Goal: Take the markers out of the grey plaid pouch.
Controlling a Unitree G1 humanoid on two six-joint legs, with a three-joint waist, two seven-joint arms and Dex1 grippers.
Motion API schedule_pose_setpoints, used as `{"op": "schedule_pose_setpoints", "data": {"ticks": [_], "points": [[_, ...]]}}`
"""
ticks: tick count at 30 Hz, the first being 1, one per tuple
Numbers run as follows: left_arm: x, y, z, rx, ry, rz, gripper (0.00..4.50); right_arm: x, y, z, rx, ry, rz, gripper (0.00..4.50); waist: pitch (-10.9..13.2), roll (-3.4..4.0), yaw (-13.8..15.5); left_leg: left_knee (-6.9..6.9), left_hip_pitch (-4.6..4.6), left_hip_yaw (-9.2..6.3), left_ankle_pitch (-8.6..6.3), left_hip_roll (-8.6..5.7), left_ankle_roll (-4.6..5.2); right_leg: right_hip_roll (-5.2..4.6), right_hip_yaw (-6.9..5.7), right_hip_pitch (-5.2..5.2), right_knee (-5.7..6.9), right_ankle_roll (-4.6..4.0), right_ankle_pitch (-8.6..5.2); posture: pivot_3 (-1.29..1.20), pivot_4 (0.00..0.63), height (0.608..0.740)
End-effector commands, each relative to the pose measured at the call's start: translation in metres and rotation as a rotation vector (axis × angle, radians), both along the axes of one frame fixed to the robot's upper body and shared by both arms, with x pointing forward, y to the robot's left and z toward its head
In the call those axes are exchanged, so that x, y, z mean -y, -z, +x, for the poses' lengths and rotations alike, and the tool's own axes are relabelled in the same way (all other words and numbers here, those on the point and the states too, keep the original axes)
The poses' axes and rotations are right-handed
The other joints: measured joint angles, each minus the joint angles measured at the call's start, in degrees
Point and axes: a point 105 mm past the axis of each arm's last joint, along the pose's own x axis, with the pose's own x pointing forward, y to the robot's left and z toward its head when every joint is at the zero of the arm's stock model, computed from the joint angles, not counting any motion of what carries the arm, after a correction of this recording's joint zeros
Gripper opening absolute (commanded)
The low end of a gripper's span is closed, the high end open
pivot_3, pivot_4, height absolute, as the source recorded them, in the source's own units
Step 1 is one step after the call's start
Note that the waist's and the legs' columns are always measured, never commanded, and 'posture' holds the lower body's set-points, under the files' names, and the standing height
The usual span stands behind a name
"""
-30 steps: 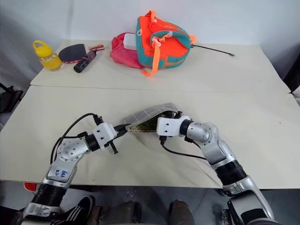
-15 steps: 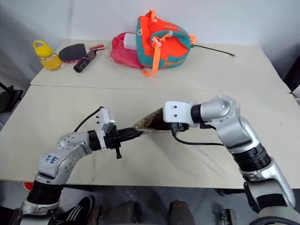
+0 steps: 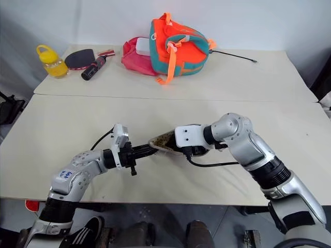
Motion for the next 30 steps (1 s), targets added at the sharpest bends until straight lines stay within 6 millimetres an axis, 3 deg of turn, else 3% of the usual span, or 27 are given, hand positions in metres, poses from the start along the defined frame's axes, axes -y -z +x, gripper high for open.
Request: {"op": "schedule_pose_setpoints", "data": {"ticks": [1,5,8,14,24,30], "points": [[-0.004,0.003,0.001,0.0,-0.016,0.0,0.0,0.005,0.003,0.007,0.038,0.014,-0.027,2.55,0.0,0.0,0.0,0.0,0.0,0.0,0.0,0.0,0.0,0.0,0.01,0.0,0.0,0.0,0.01,0.0,0.15,0.74],[-0.002,0.003,-0.001,0.006,-0.014,-0.001,0.0,0.004,0.007,0.007,0.039,0.012,-0.019,2.55,0.0,0.0,-0.1,-0.01,0.0,0.01,0.0,0.01,0.0,0.0,0.0,-0.01,0.0,0.0,0.01,0.0,0.15,0.74],[-0.002,0.003,0.0,0.01,-0.019,-0.002,0.0,0.006,0.009,0.009,0.054,0.015,-0.026,2.01,0.0,0.0,0.0,-0.01,0.0,0.01,0.0,0.02,0.0,0.0,0.0,-0.01,0.0,0.0,0.01,0.0,0.15,0.74],[-0.004,0.003,0.001,0.015,-0.034,-0.002,0.0,0.011,0.008,0.009,0.055,0.026,-0.017,0.02,0.0,0.0,0.0,-0.01,0.0,0.01,0.0,0.02,0.0,0.0,0.0,-0.01,0.0,0.0,0.01,0.0,0.15,0.74],[-0.007,-0.004,0.008,0.035,-0.077,-0.024,0.0,0.014,-0.013,0.006,0.081,0.026,0.055,0.02,0.0,0.0,0.1,-0.01,0.0,0.0,0.0,0.0,0.0,-0.02,0.0,0.0,-0.02,0.01,0.02,0.0,0.15,0.74],[0.004,-0.017,-0.016,-0.156,0.102,-0.148,0.0,0.002,-0.038,-0.009,0.02,-0.011,0.137,0.02,0.0,-0.01,0.0,-0.04,-0.04,-0.05,0.0,0.02,0.0,-0.03,0.04,-0.02,-0.03,0.02,0.02,0.0,0.15,0.74]]}}
